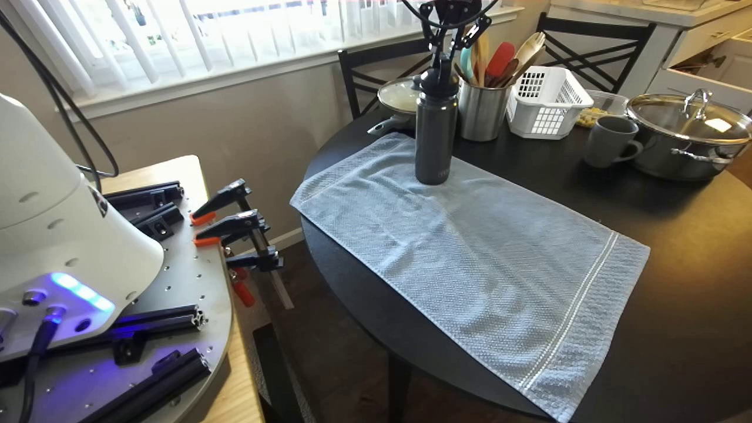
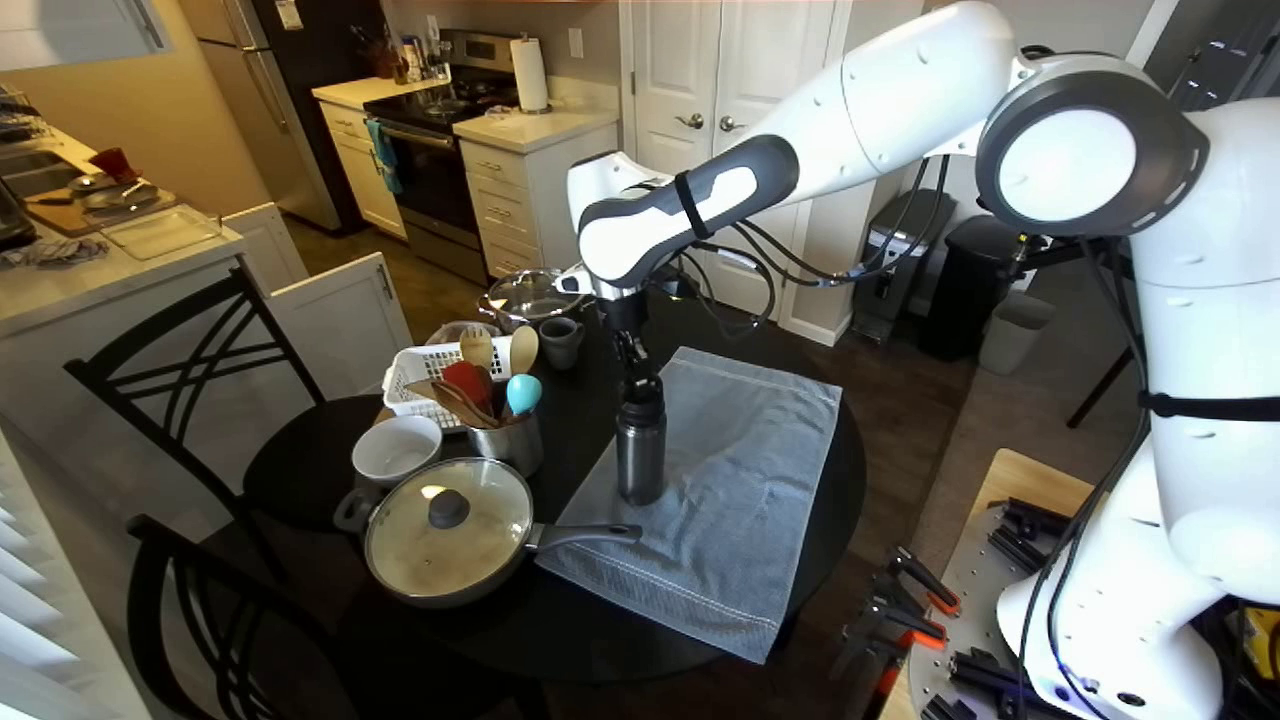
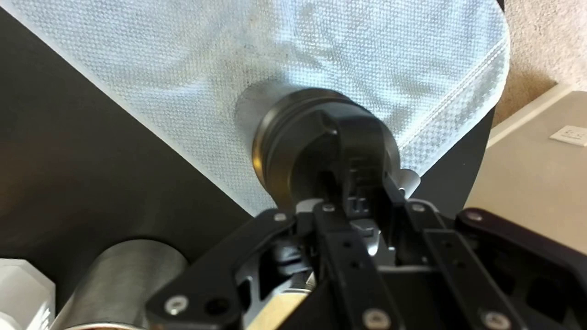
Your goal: Place the lid on the flask
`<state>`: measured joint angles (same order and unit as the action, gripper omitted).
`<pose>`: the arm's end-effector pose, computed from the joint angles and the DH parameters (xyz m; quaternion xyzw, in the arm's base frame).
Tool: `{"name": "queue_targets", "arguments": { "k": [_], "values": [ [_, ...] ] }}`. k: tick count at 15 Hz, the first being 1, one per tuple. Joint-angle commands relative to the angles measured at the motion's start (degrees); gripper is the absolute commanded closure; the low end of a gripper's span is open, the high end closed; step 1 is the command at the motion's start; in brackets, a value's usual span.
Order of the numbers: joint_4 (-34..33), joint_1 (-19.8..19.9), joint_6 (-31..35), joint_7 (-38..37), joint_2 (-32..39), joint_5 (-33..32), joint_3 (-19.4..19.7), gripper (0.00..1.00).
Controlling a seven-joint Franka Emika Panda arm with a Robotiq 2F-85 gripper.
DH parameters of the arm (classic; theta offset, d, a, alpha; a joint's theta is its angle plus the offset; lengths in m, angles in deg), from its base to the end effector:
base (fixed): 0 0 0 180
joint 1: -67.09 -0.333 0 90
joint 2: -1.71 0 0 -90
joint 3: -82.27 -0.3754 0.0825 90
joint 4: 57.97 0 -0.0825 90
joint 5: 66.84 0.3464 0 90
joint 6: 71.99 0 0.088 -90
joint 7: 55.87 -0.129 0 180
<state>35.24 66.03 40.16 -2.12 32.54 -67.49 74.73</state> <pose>0.6505 0.0843 0.3456 -0.8524 -0.5121 0.0822 0.0660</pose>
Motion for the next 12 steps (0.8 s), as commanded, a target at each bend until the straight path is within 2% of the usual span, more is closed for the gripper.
{"name": "queue_targets", "arguments": {
  "k": [1, 5, 6, 7, 8, 12],
  "values": [
    [0.4, 0.2, -0.6, 0.2, -0.3, -0.8, -0.1, 0.91],
    [0.5, 0.3, 0.4, 0.4, -0.4, -0.6, -0.2, 0.91],
    [0.6, 0.3, 1.0, 0.3, -0.5, -0.9, 0.0, 0.8],
    [0.4, 0.4, 0.5, 0.5, -0.4, -0.7, -0.1, 0.52],
    [0.4, 0.5, 0.6, 0.7, -0.5, -0.7, -0.1, 0.51],
    [0.0, 1.0, 0.4, 1.0, -0.8, -0.2, -0.1, 0.27]
  ]
}}
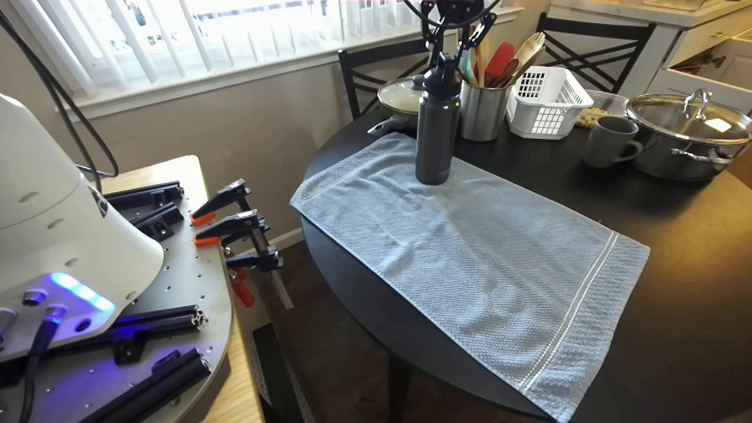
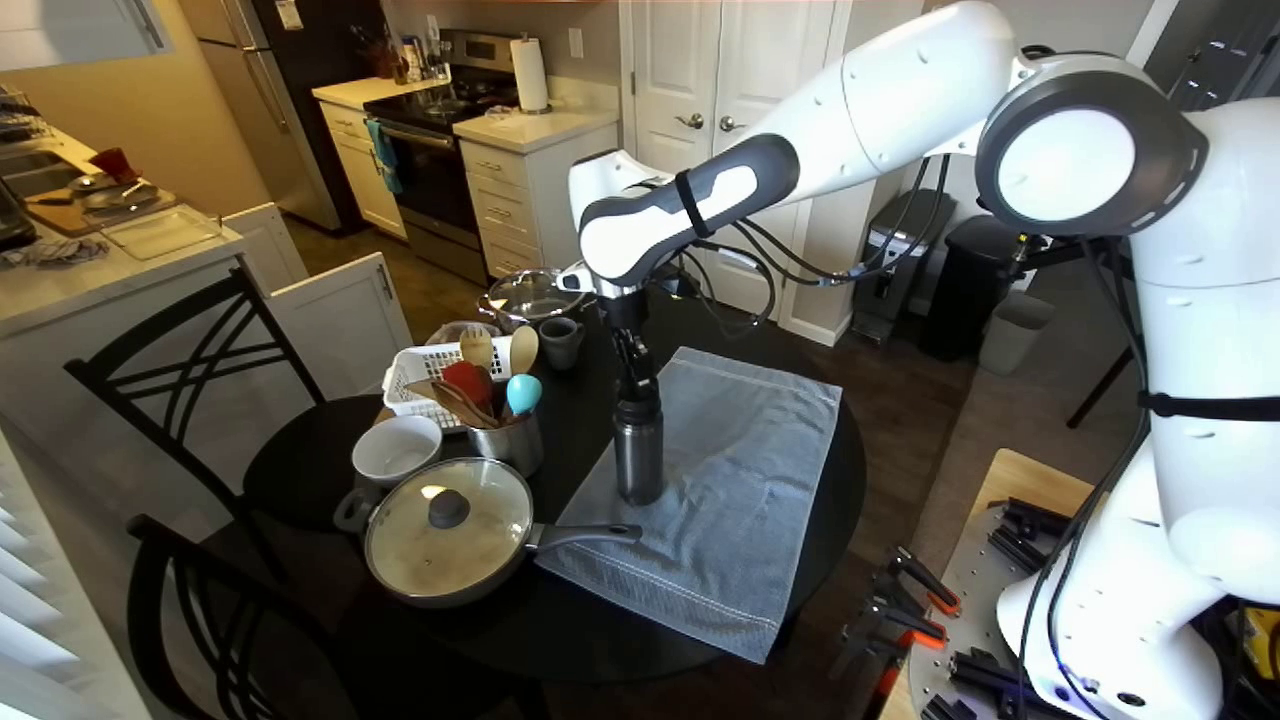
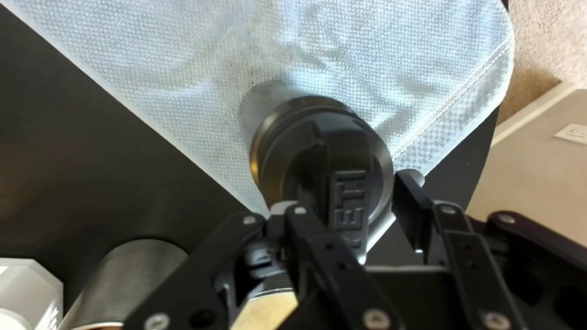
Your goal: Place the lid on the flask
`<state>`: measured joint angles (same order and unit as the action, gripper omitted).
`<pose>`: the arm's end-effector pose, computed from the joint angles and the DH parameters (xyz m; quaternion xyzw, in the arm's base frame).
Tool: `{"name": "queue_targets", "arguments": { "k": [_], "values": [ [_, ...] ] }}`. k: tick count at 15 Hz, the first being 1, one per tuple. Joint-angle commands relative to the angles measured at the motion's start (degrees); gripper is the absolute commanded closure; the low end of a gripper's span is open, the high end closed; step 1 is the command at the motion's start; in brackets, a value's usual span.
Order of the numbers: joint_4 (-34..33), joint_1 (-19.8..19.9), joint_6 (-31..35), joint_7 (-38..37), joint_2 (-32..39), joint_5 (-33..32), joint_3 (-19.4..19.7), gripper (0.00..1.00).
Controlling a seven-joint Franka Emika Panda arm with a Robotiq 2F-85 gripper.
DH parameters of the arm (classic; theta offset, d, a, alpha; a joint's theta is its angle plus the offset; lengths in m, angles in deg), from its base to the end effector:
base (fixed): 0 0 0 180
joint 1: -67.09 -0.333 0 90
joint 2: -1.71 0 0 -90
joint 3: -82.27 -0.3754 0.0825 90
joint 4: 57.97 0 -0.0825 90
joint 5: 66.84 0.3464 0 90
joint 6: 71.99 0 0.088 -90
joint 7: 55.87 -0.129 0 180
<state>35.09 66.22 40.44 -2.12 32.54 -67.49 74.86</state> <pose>0.6523 0.0810 0.3468 -0.8542 -0.5099 0.0789 0.0643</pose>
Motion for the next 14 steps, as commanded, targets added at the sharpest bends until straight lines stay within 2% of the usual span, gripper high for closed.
{"name": "queue_targets", "arguments": {
  "k": [1, 4, 14],
  "values": [
    [-0.1, 1.0, 0.1, 1.1, -1.0, -0.1, -0.2, 0.21],
    [-0.8, 1.3, 0.2, 1.2, -1.4, 0.0, 0.0, 0.02],
    [-3.4, 1.5, -0.2, 0.0, -1.1, 0.0, 0.2, 0.0]
  ]
}}
